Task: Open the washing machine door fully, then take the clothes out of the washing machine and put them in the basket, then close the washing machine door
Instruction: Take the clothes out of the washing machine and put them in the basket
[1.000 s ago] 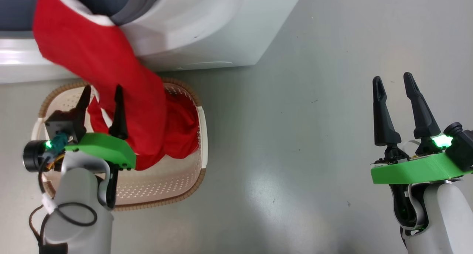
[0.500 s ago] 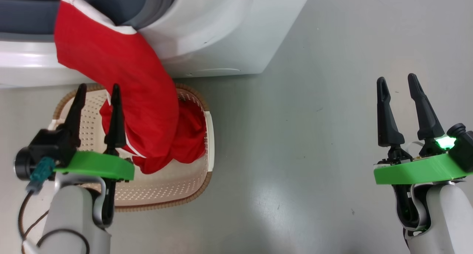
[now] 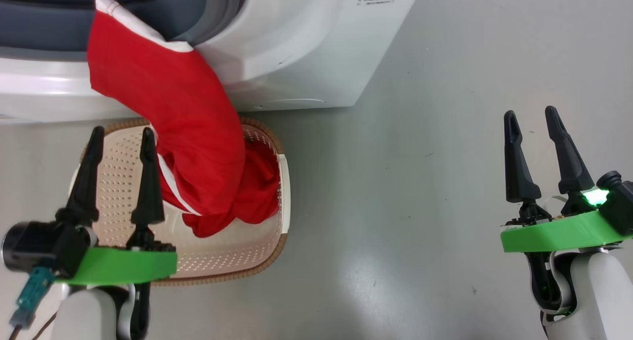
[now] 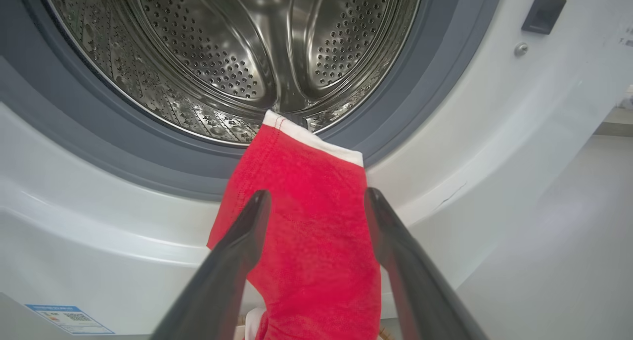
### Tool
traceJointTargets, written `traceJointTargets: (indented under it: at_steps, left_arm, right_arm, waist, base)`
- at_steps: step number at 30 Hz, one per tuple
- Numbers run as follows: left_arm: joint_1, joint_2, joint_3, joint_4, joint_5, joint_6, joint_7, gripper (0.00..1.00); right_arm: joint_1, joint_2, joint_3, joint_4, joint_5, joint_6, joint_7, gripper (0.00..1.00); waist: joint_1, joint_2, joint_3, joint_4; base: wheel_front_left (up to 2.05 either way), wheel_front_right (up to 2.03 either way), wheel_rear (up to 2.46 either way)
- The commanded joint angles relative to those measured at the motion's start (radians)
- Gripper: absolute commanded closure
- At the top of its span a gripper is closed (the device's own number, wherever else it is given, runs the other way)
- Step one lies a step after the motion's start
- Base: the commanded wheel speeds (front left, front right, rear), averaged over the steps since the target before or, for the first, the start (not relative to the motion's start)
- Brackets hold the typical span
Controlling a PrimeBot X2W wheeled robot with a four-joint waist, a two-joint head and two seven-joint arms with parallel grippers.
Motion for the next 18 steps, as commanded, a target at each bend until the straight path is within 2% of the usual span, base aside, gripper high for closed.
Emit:
traceJointTargets:
  at_steps: [1,10,18]
  left_arm:
    - [0.038,0.027,0.023,-0.044,-0.011,0.011,-0.005,0.00]
    - [0.074,0.027,0.002,-0.112,-0.017,0.029,-0.005,0.00]
    - [0.031,0.027,-0.036,-0.040,-0.030,0.026,-0.005,0.00]
  right_arm:
    - [0.031,-0.001,0.021,-0.022,-0.012,0.007,-0.006,0.00]
    - [0.032,-0.001,0.017,-0.024,-0.014,0.007,-0.006,0.00]
    - [0.027,-0.001,0.018,-0.022,-0.011,0.007,-0.006,0.00]
  waist:
    - [0.0000,0.0000,-0.001,0.000]
    - [0.0000,0.0000,-0.002,0.003]
    - [0.0000,0.0000,0.002,0.002]
  base:
    - [0.00,0.00,0.00]
    - [0.00,0.00,0.00]
    - [0.00,0.00,0.00]
